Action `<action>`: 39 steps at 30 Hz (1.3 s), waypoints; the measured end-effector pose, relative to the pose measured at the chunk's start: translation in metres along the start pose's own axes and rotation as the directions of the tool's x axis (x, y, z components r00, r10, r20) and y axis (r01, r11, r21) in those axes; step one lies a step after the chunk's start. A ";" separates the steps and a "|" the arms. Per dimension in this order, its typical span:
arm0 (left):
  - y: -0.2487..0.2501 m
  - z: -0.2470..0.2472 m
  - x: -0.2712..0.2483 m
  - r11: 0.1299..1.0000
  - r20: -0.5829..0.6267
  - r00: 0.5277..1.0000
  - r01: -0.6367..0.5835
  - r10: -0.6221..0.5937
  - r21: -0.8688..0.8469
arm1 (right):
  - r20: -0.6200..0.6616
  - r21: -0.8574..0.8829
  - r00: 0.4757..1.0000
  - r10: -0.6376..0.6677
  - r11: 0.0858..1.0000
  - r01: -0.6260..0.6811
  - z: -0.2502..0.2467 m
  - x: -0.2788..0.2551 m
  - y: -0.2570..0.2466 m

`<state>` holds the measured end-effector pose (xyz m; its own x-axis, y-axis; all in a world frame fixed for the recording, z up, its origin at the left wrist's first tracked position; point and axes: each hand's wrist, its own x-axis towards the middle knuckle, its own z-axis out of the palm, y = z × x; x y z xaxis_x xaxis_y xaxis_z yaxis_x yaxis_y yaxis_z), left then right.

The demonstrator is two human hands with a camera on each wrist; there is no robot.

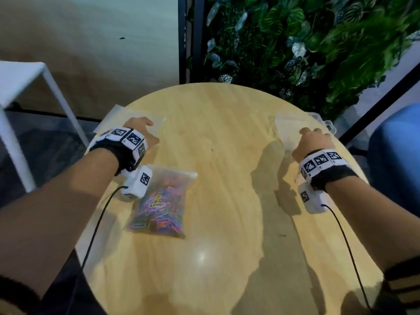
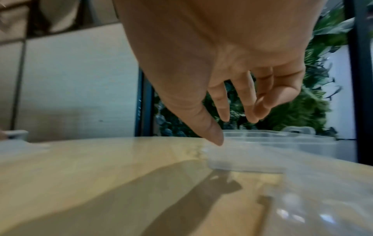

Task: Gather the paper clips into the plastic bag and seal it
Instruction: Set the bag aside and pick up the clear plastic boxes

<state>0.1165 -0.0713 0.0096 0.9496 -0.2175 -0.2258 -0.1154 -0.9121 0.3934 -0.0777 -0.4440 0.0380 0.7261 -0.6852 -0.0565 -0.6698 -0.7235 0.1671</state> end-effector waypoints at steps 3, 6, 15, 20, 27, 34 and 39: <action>-0.003 0.002 0.019 0.997 0.071 0.994 0.083 -0.082 -0.011 | 0.103 -0.082 0.994 -0.020 0.996 0.028 0.014 0.031 0.012; -0.007 0.004 0.024 0.997 0.010 0.998 0.062 -0.063 0.044 | 0.130 -0.205 0.987 -0.098 0.971 0.123 0.014 0.041 0.002; 0.001 -0.002 0.000 0.975 -0.143 0.982 -0.092 0.122 0.201 | -0.060 0.177 0.807 -0.588 0.789 0.588 0.005 -0.031 -0.044; 0.049 -0.036 -0.070 0.879 -0.396 0.788 -0.452 0.472 0.150 | -0.005 0.418 0.673 -0.740 0.610 0.673 -0.003 -0.121 -0.053; 0.091 0.007 -0.199 0.699 0.008 0.705 -0.704 0.709 0.129 | -0.090 0.625 0.842 -0.533 0.628 0.464 0.004 -0.202 -0.017; 0.086 0.070 -0.274 0.769 0.161 0.752 -0.619 0.639 -0.159 | -0.210 0.340 0.693 -0.690 0.613 0.713 0.012 -0.229 0.020; 0.091 0.077 -0.295 0.823 0.208 0.801 -0.513 0.562 -0.245 | -0.057 0.417 0.656 -0.752 0.579 0.700 0.013 -0.227 0.021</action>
<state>-0.1962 -0.1173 0.0432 0.6352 -0.7586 -0.1448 -0.5112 -0.5536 0.6575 -0.2583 -0.3045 0.0414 0.9893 0.0993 -0.1066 0.0557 -0.9337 -0.3536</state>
